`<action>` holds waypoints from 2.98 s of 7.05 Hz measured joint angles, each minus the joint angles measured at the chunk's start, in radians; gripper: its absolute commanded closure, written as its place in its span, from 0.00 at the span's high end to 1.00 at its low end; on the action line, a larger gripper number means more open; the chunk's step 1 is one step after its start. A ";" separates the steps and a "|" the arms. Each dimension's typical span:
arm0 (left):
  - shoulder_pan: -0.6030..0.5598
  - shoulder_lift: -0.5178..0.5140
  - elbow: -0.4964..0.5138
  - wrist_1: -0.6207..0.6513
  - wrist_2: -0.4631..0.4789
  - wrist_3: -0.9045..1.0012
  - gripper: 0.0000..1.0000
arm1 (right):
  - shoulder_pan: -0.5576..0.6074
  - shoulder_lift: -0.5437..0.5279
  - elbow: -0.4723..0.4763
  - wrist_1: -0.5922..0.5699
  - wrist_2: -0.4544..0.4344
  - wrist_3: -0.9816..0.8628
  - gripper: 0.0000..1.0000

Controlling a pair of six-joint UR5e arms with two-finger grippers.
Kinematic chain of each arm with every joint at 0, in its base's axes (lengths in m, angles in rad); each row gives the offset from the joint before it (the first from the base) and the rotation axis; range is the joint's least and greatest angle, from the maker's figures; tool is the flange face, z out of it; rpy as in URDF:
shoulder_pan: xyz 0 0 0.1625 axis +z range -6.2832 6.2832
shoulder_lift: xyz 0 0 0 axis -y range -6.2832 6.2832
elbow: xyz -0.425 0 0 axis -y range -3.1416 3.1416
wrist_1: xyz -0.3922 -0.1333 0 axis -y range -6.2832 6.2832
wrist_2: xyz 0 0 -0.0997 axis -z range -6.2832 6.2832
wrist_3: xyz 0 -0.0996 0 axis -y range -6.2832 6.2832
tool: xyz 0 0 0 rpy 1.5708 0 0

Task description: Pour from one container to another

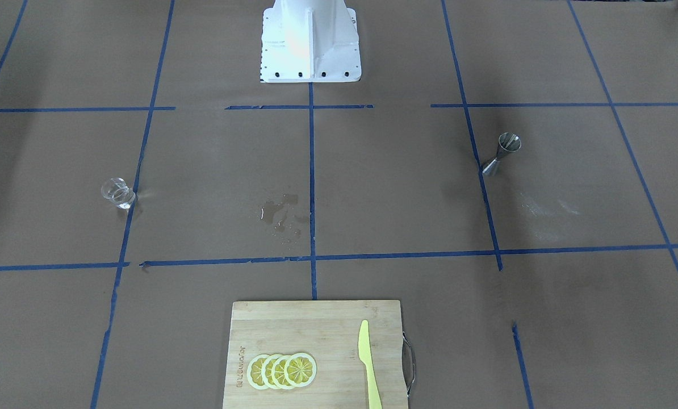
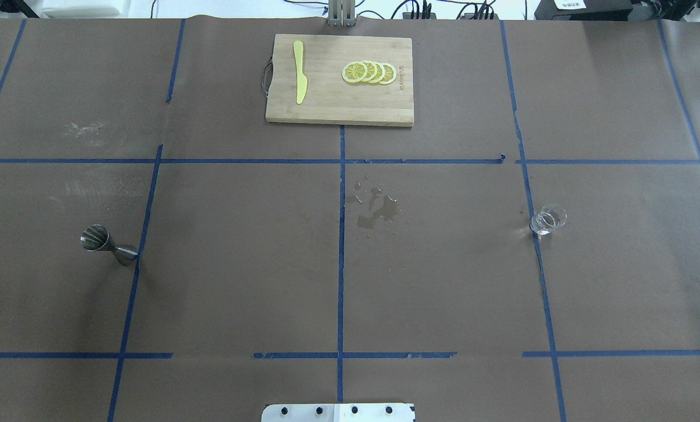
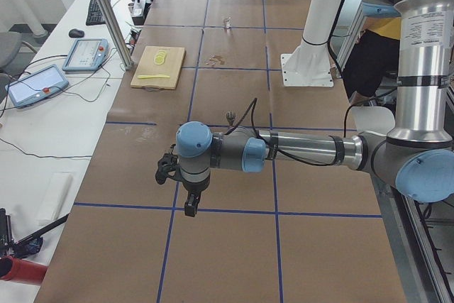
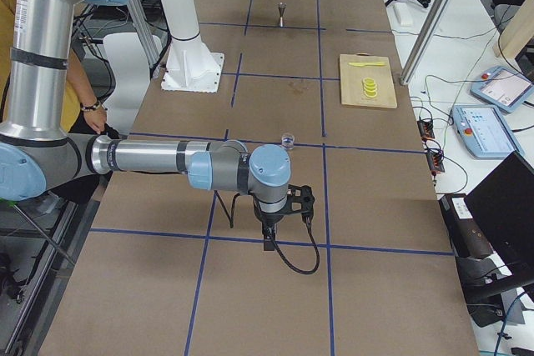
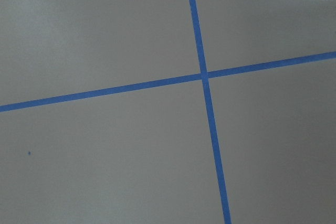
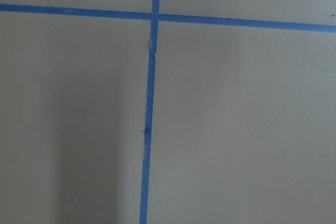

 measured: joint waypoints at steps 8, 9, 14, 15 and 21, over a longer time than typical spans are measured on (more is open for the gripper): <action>0.005 -0.004 0.034 -0.216 -0.005 -0.011 1.00 | -0.011 0.010 0.061 0.000 0.011 0.014 1.00; 0.005 -0.005 0.050 -0.283 -0.005 -0.012 1.00 | -0.014 0.024 0.068 0.005 0.014 0.014 1.00; 0.005 -0.033 0.083 -0.659 -0.016 -0.025 1.00 | -0.017 0.060 0.028 0.126 0.078 0.010 1.00; 0.006 -0.041 0.077 -0.697 -0.040 -0.029 1.00 | -0.017 0.069 0.027 0.127 0.097 0.014 1.00; 0.258 -0.053 -0.076 -0.943 0.066 -0.376 1.00 | -0.018 0.073 0.027 0.162 0.100 0.010 1.00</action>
